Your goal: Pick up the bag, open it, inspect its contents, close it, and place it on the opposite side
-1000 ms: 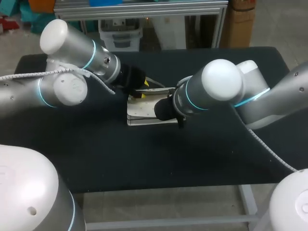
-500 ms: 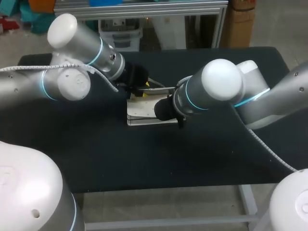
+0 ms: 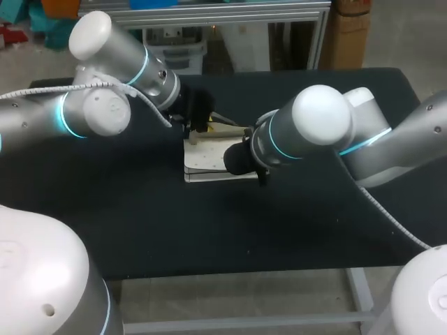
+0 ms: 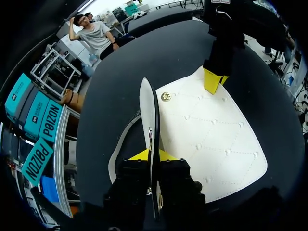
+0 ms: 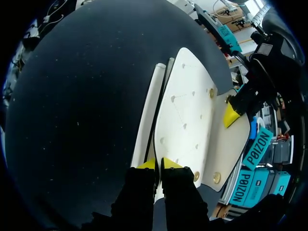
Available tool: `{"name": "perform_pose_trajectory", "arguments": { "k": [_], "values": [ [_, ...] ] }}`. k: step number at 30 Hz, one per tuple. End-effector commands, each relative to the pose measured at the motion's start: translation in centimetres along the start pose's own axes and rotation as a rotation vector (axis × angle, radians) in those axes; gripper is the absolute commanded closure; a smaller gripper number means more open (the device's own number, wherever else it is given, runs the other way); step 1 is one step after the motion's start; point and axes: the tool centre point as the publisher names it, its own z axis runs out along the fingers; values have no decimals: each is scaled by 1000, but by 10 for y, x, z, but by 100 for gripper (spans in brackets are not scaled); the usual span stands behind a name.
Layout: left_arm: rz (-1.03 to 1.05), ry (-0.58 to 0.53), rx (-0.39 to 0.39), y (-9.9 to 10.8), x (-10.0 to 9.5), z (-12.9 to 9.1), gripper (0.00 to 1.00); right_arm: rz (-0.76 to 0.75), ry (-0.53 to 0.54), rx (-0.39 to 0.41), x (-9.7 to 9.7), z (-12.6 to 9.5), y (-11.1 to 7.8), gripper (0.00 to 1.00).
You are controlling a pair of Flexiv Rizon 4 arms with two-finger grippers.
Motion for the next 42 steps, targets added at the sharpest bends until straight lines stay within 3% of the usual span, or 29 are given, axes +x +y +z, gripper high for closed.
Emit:
{"name": "perform_pose_trajectory", "arguments": {
  "k": [1, 8, 14, 15, 16, 18, 19, 32, 42],
  "values": [
    [-17, 44, 40, 6, -8, -3, 100, -1, 1, 6, 2, 5, 2, 100],
    [-68, 140, 142, 7, -21, -12, 100, -16, -5, 19, 2, 4, 3, 100],
    [-70, 170, 149, 0, -32, -22, 100, -30, -13, 40, 1, 1, 5, 100],
    [-68, 170, 142, -1, -32, -23, 100, -30, -15, 41, 0, 1, 5, 93],
    [-68, 172, 141, -2, -33, -24, 100, -29, -17, 42, 0, 0, 6, 72],
    [-66, 174, 134, -4, -34, -26, 100, -27, -22, 43, -2, -2, 6, 52],
    [-65, 173, 133, -5, -34, -27, 100, -25, -25, 43, -3, -4, 6, 0],
    [-99, 76, 83, -13, -40, -48, 100, 22, -103, 13, -21, -57, 5, 0],
    [-187, -26, 89, -18, -44, -79, 100, 148, -138, 22, -33, -86, -11, 0]
  ]
}}
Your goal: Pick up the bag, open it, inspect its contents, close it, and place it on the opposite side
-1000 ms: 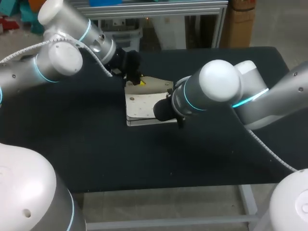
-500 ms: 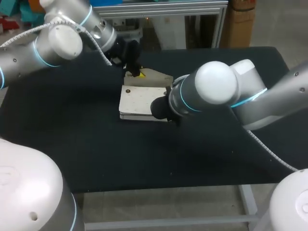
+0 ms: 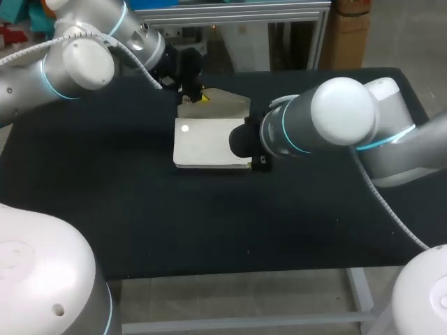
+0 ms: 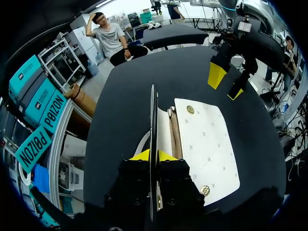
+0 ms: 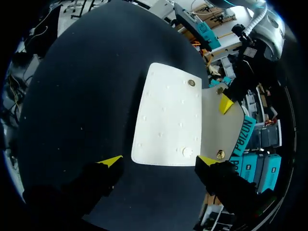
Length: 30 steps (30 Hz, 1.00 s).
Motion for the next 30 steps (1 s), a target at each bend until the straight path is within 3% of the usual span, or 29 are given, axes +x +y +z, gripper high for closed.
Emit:
{"name": "perform_pose_trajectory", "arguments": {
  "k": [1, 7, 17, 18, 19, 20, 21, 25, 30],
  "values": [
    [-15, -80, 3, -6, 11, -21, 100, 26, -26, 11, -3, -18, -5, 0],
    [-25, -133, 20, -15, 15, -34, 100, 92, -72, 18, -17, -28, -7, 0],
    [-28, -114, 32, -20, 22, -40, 100, 124, -78, -3, -35, -39, -4, 0],
    [-24, -109, 34, -21, 23, -41, 100, 123, -71, -1, -37, -39, -3, 17],
    [-23, -108, 34, -22, 24, -41, 100, 120, -55, -2, -39, -40, -3, 47],
    [-20, -100, 36, -23, 25, -42, 100, 118, -39, -8, -41, -40, -2, 67],
    [-19, -94, 41, -23, 26, -43, 100, 116, -29, -3, -42, -41, -2, 100],
    [-20, -83, 51, -24, 26, -44, 100, 84, 57, -14, -48, -41, 1, 100],
    [-20, -83, 51, -24, 26, -44, 100, 84, 57, -14, -48, -41, 1, 100]
  ]
}}
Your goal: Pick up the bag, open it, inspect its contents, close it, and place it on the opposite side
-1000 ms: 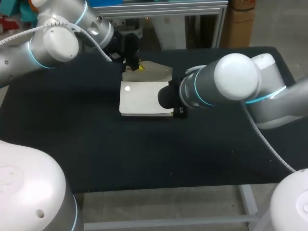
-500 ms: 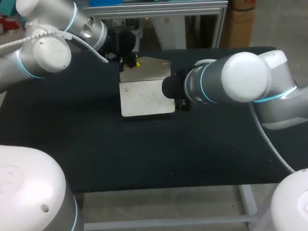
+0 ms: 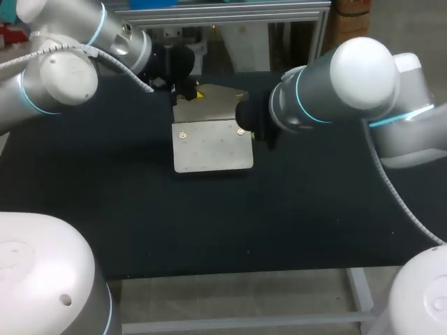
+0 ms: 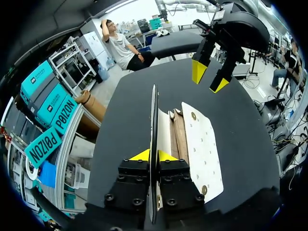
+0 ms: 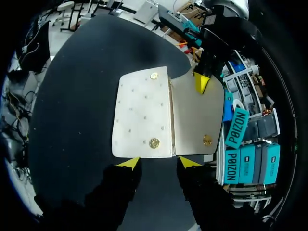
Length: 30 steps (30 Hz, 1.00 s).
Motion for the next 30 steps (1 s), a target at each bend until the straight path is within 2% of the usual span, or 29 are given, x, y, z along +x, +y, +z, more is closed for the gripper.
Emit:
{"name": "perform_pose_trajectory", "arguments": {
  "k": [1, 11, 18, 22, 25, 30],
  "values": [
    [0, 0, 1, -1, -1, -1, 100, -2, 45, 8, -5, -1, 2, 100],
    [0, 0, 1, -1, -1, -1, 100, -2, 45, 8, -5, -1, 2, 100],
    [-46, -85, -30, -13, 3, -4, 100, -34, 99, -18, -27, 15, 7, 100],
    [-38, -104, -43, -17, 4, -2, 100, -51, 110, 3, -37, 26, 12, 100],
    [-32, -115, -37, -19, 6, -2, 100, -67, 107, 34, -41, 31, 13, 100],
    [-33, -125, -32, -23, 7, 0, 100, -93, 110, 21, -39, 42, 21, 100]
  ]
}}
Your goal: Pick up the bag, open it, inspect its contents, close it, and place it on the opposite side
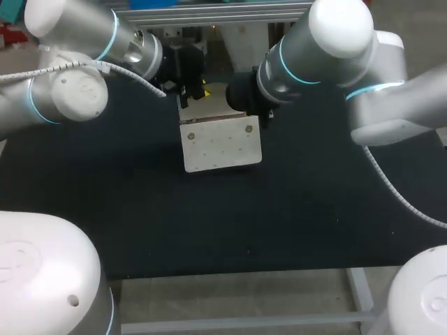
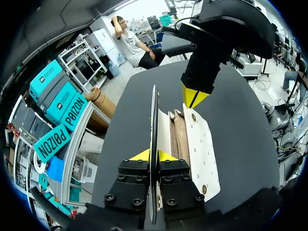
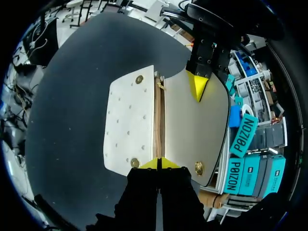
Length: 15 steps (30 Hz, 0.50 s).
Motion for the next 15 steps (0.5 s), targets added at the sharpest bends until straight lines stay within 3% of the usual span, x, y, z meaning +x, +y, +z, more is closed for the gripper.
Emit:
{"name": "perform_pose_trajectory", "arguments": {
  "k": [1, 15],
  "values": [
    [-1, -9, 11, -2, 4, 0, 100, -17, 11, 27, -3, 15, 12, 100],
    [-1, -14, 8, -2, 9, -1, 100, -19, 48, 55, 2, 46, 4, 100]
  ]
}}
